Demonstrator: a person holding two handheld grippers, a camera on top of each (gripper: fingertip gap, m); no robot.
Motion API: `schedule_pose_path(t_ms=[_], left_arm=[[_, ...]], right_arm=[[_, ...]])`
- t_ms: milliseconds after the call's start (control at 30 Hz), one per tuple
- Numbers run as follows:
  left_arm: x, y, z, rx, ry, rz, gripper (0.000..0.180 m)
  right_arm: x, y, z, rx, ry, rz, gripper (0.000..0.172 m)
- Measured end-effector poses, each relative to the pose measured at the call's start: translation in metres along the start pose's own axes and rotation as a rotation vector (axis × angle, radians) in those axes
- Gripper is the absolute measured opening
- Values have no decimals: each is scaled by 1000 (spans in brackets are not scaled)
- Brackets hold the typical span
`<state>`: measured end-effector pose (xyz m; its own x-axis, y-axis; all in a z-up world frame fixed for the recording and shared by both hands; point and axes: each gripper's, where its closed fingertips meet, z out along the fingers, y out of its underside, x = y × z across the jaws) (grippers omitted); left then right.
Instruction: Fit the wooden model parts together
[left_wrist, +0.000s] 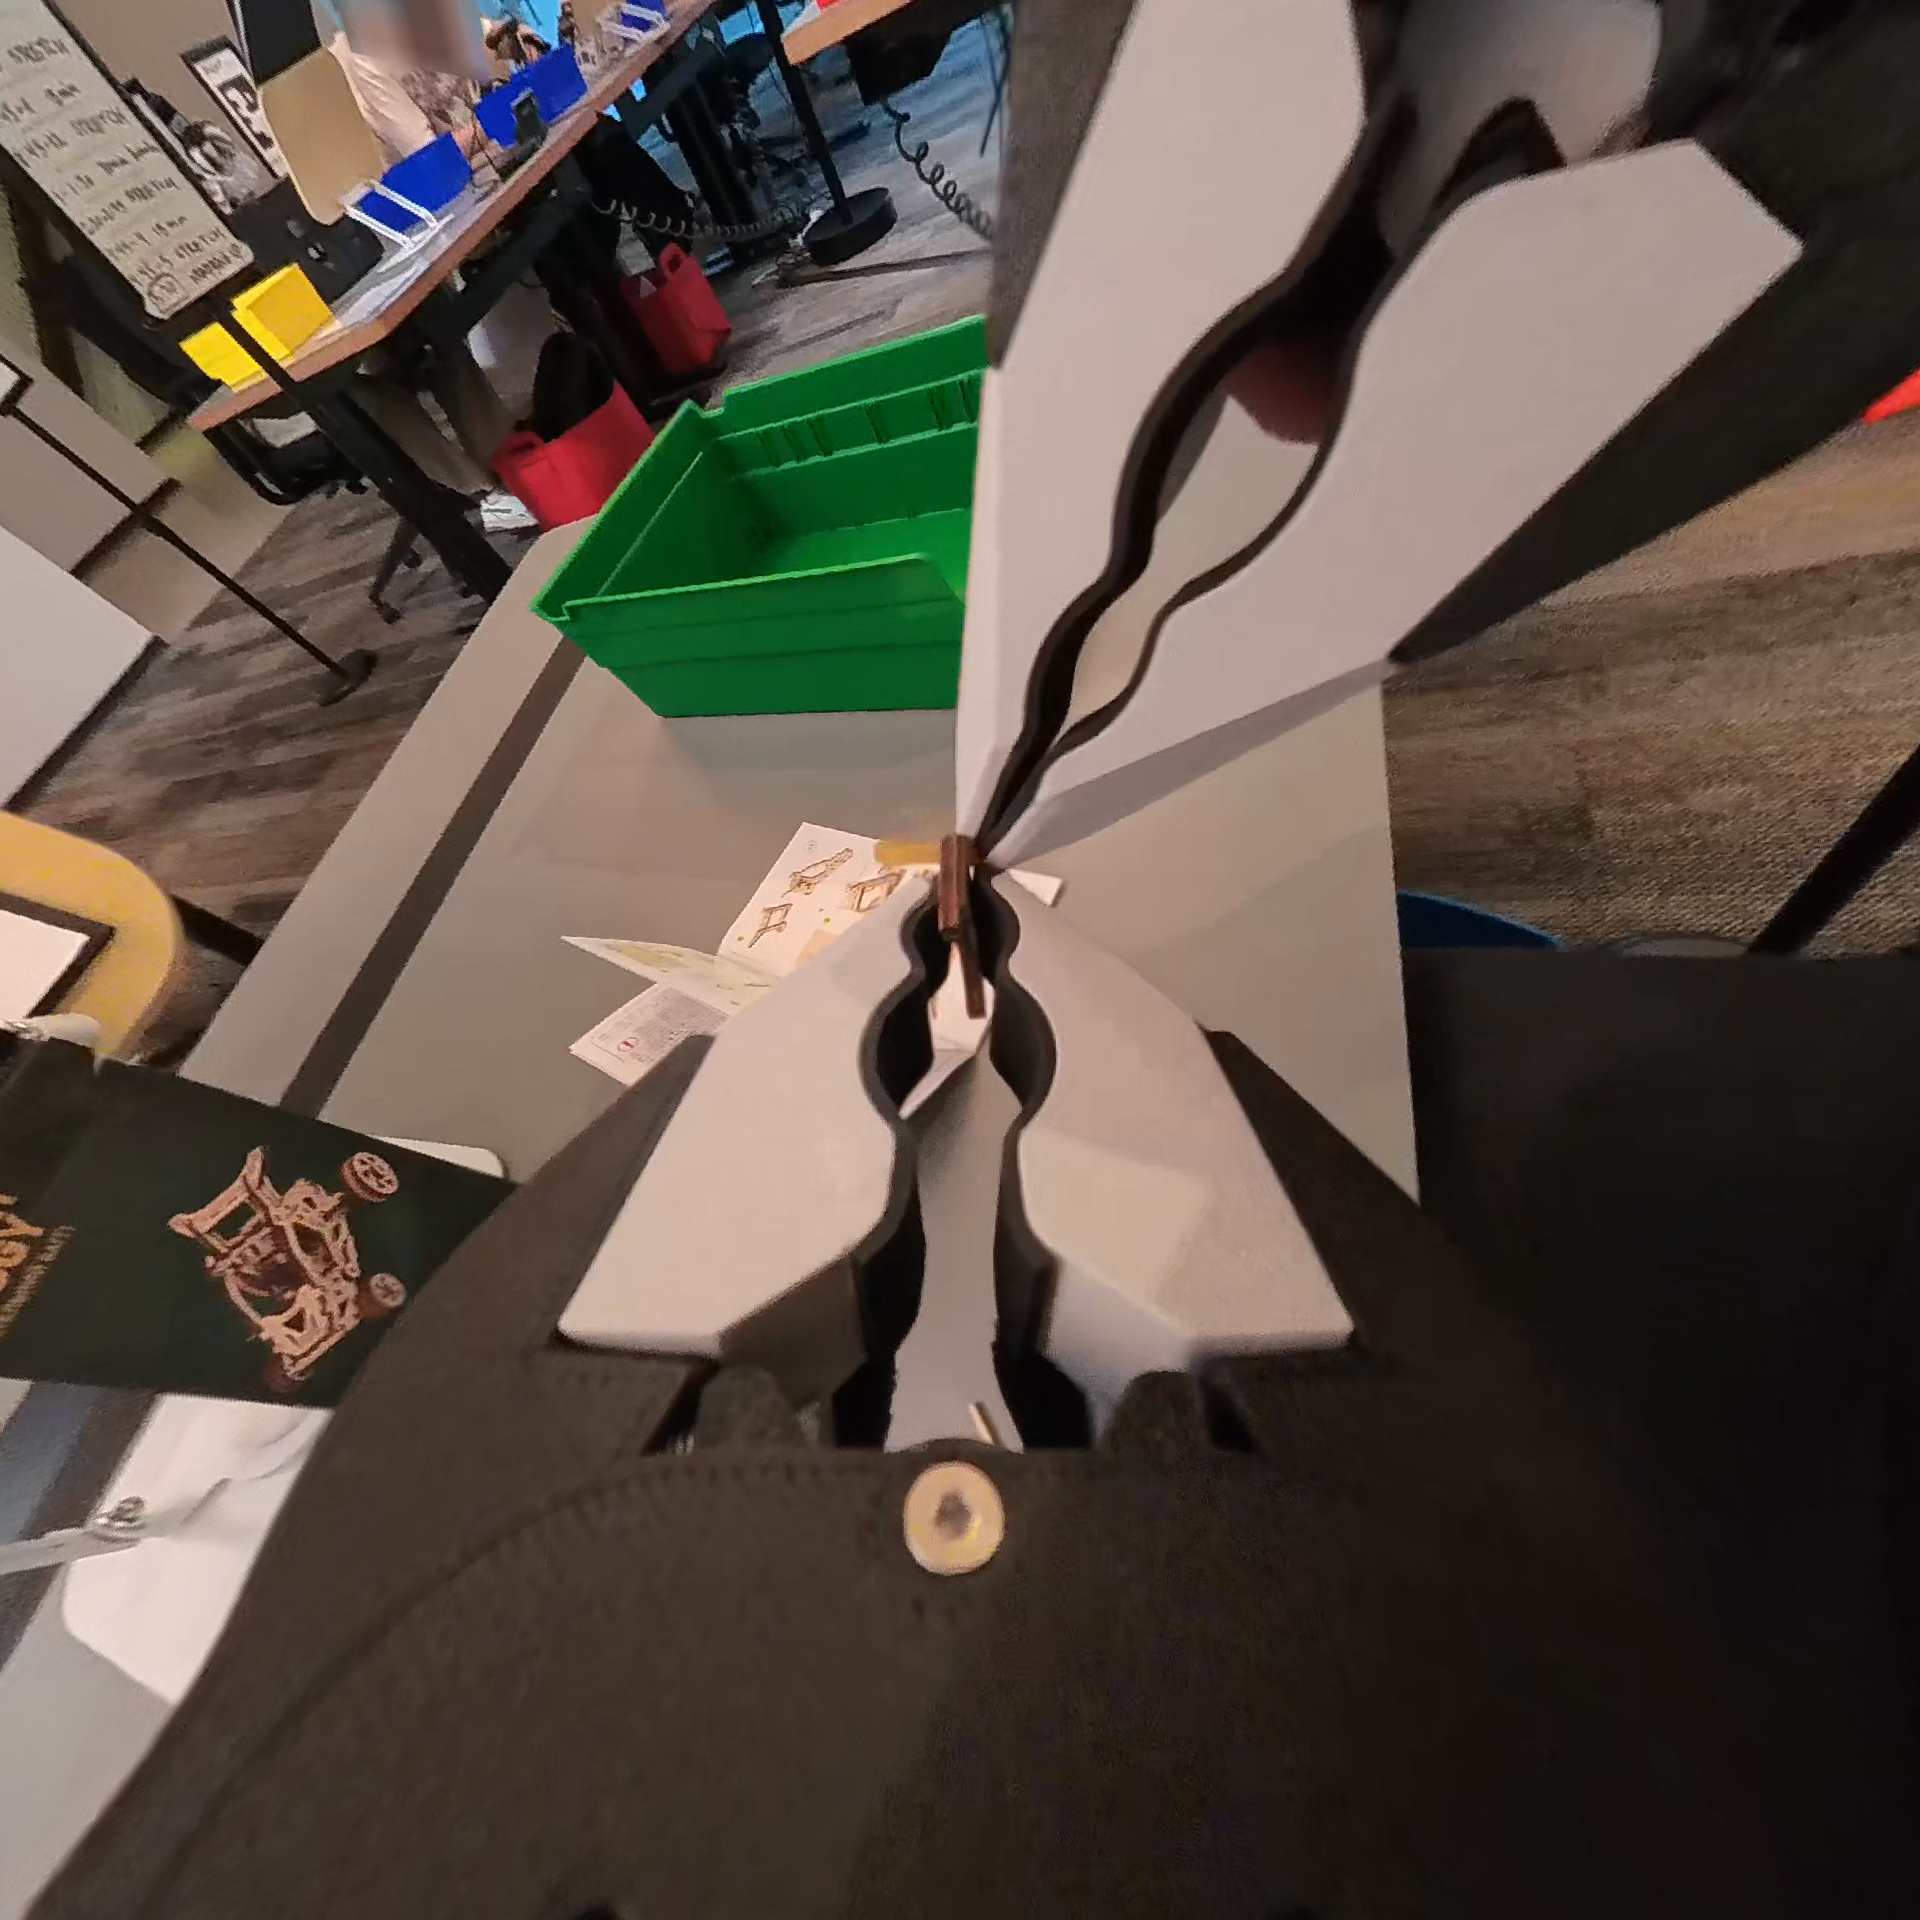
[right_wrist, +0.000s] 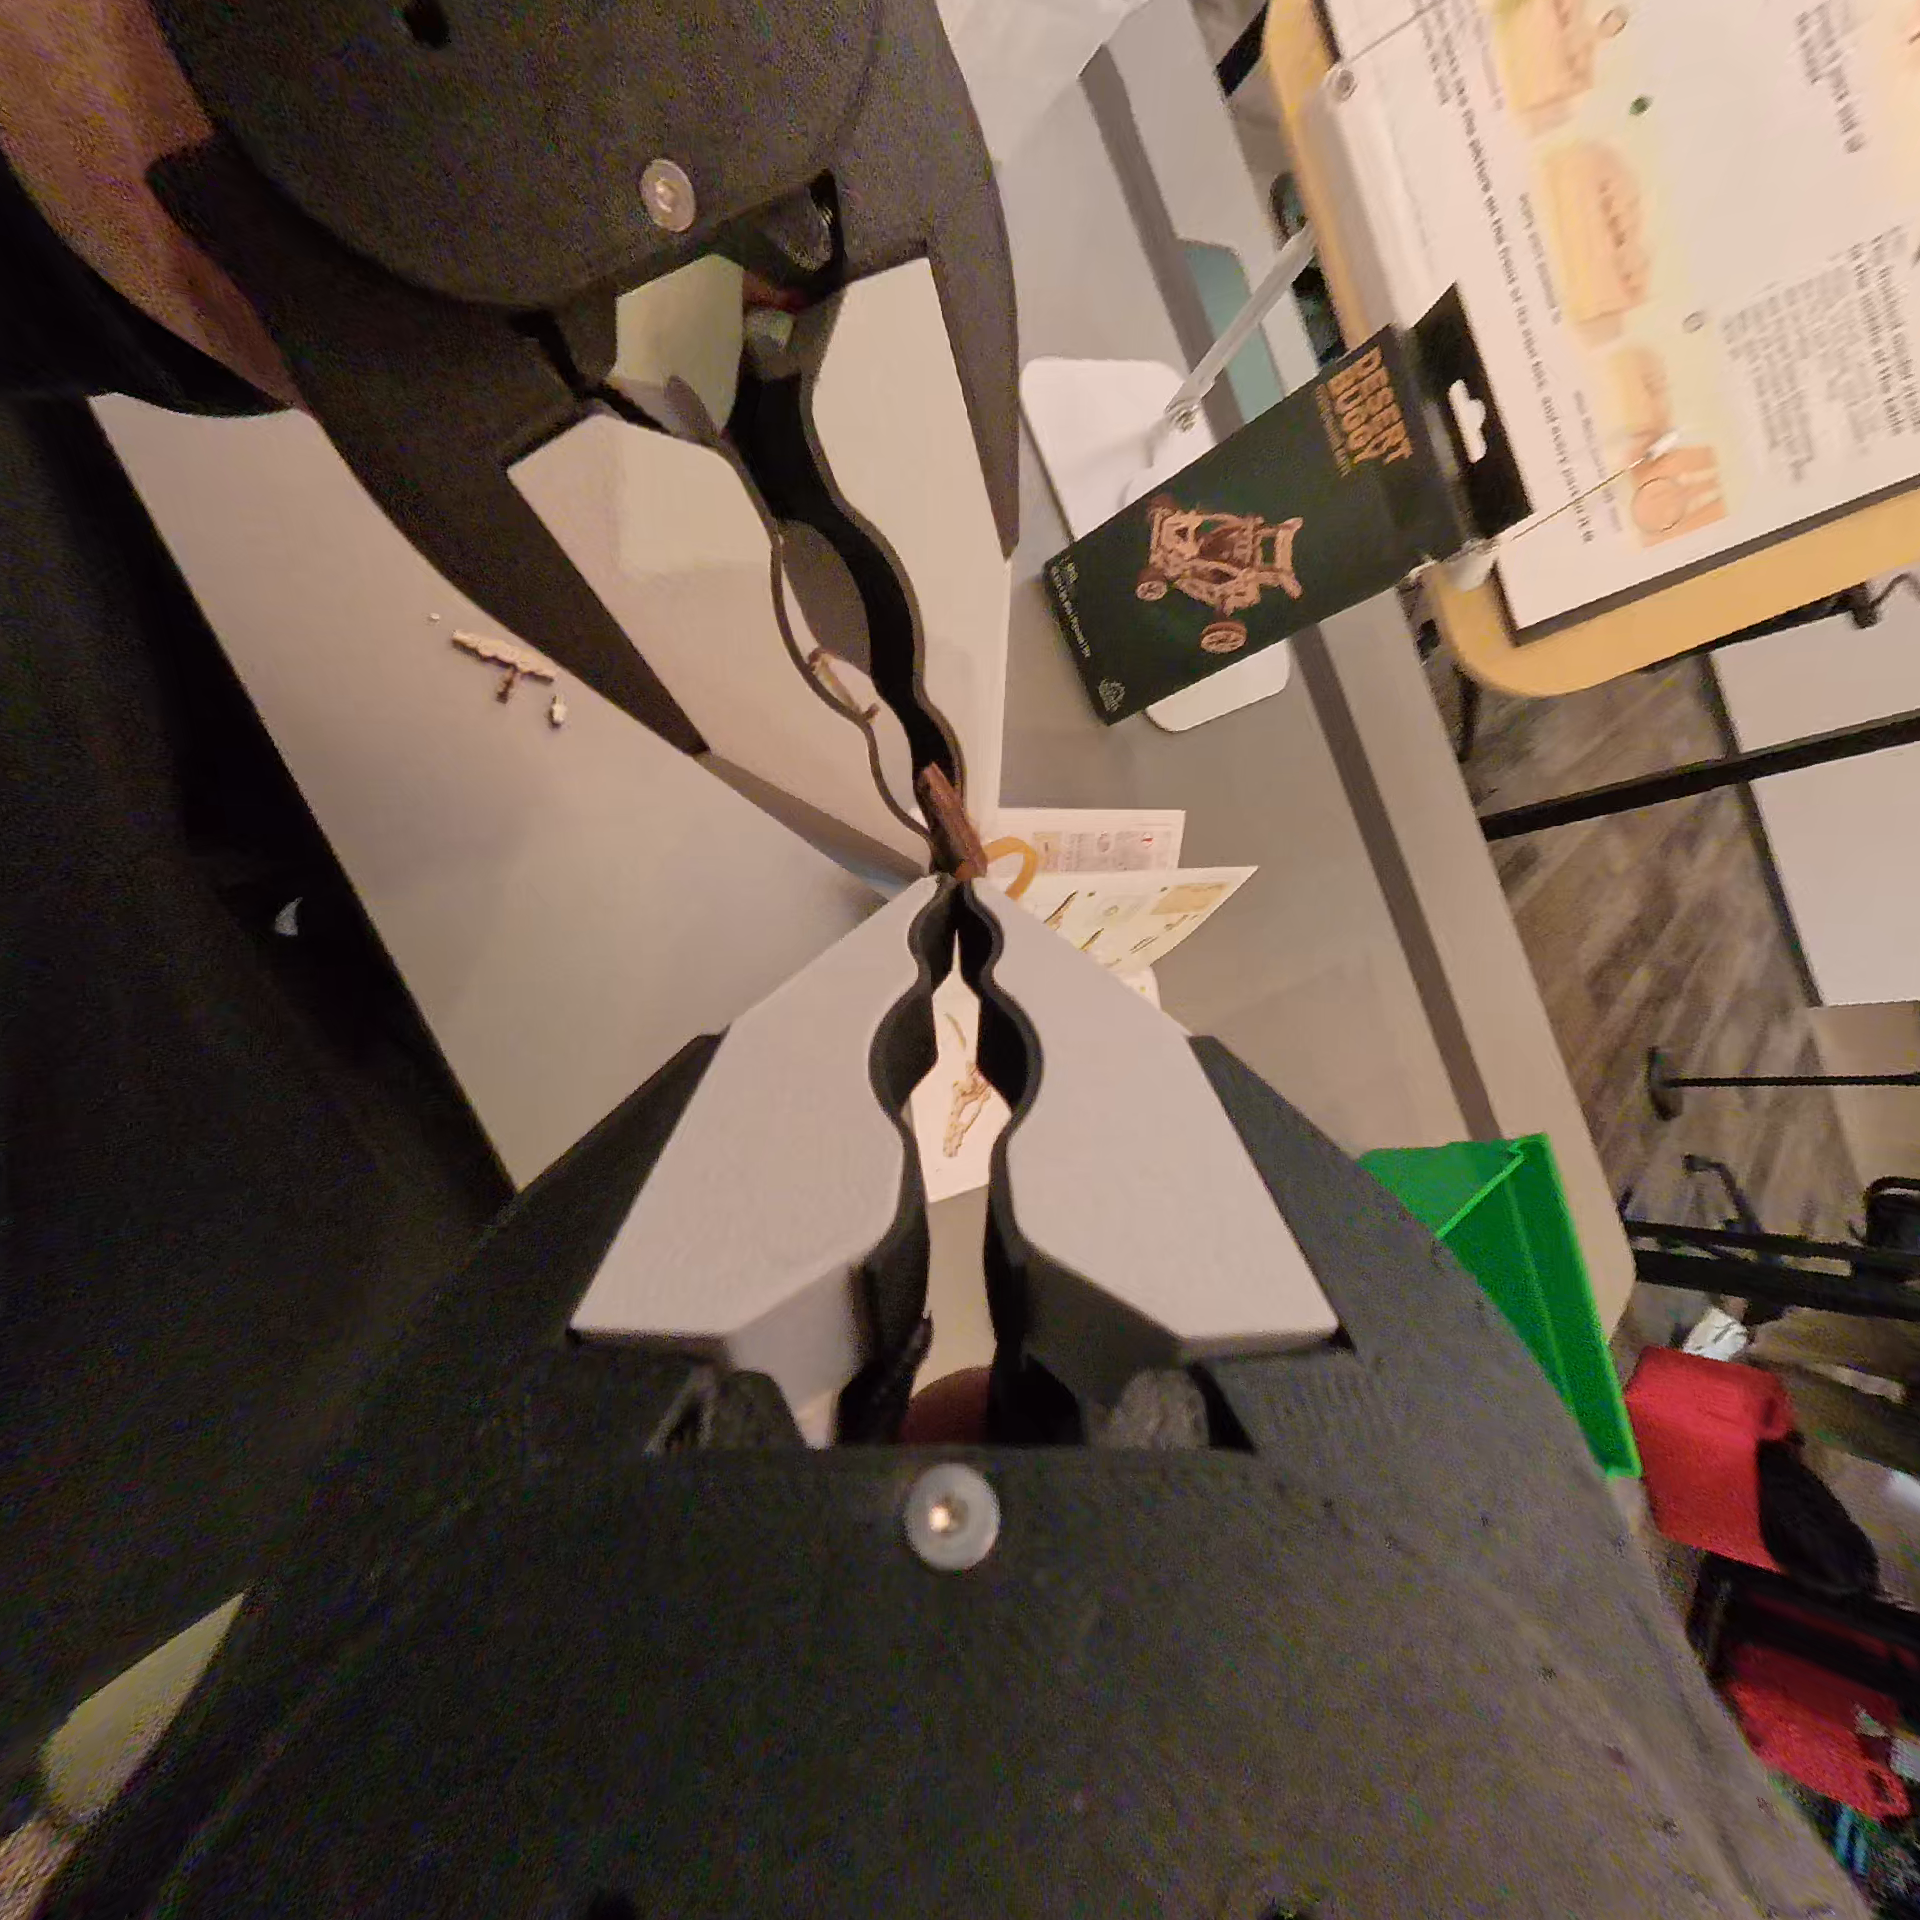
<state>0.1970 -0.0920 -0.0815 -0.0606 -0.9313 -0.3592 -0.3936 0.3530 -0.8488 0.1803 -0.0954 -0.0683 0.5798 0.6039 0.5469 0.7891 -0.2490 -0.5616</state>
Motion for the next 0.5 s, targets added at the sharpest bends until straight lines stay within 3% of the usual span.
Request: schedule_pose_path(t_ms=[33,500], left_arm=[[1,1,1,-8,-7,16,1],[5,-3,-1,60,41,-31,2]], right_arm=[[-1,1,1,-8,-20,12,0],[-5,3,-4,89,-54,70,6]])
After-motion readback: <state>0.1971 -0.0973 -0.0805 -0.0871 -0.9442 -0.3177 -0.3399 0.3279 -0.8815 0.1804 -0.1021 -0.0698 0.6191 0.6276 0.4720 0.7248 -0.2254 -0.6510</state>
